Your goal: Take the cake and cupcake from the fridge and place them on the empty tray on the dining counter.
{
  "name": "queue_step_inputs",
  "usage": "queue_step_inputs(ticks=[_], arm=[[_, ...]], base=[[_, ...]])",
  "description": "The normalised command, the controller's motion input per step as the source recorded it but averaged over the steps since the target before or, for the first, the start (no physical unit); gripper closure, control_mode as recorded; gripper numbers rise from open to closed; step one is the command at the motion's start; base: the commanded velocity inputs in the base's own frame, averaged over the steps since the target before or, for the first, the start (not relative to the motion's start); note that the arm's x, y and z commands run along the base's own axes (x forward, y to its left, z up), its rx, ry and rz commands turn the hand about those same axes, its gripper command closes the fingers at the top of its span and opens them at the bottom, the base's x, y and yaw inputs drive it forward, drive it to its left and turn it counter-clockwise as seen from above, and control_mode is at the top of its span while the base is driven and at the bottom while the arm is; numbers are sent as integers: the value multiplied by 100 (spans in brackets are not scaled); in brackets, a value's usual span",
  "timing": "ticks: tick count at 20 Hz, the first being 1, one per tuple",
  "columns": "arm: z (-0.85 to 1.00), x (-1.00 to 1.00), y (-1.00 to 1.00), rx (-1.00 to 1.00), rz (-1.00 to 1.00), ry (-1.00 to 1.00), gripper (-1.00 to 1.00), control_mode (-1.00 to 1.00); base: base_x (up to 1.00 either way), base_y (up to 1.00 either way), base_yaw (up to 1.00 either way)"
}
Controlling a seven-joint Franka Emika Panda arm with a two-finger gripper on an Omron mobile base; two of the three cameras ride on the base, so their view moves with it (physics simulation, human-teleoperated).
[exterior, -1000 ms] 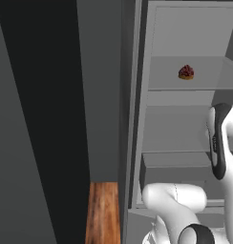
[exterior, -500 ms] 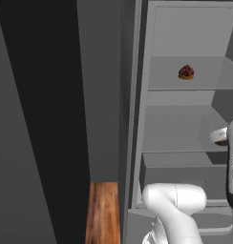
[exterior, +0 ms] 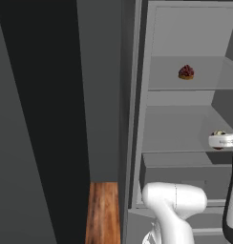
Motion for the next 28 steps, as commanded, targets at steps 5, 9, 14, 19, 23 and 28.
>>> queue_step_inputs(ticks=[5, 9, 14, 19, 23, 28], arm=[[0, 3, 16, 0, 0, 1, 100, -100], [0, 0, 0, 0, 0, 0, 100, -100], [0, 0, 0, 0, 0, 0, 100, 100], [0, 0, 0, 0, 0, 0, 100, 100], [0, 0, 0, 0, 0, 0, 100, 100], [0, 0, 0, 0, 0, 0, 100, 100]], base=[[0, 0, 0], [0, 0, 0], [-50, -12, 0], [-94, -9, 0], [-100, -13, 0], [-100, -29, -4]])
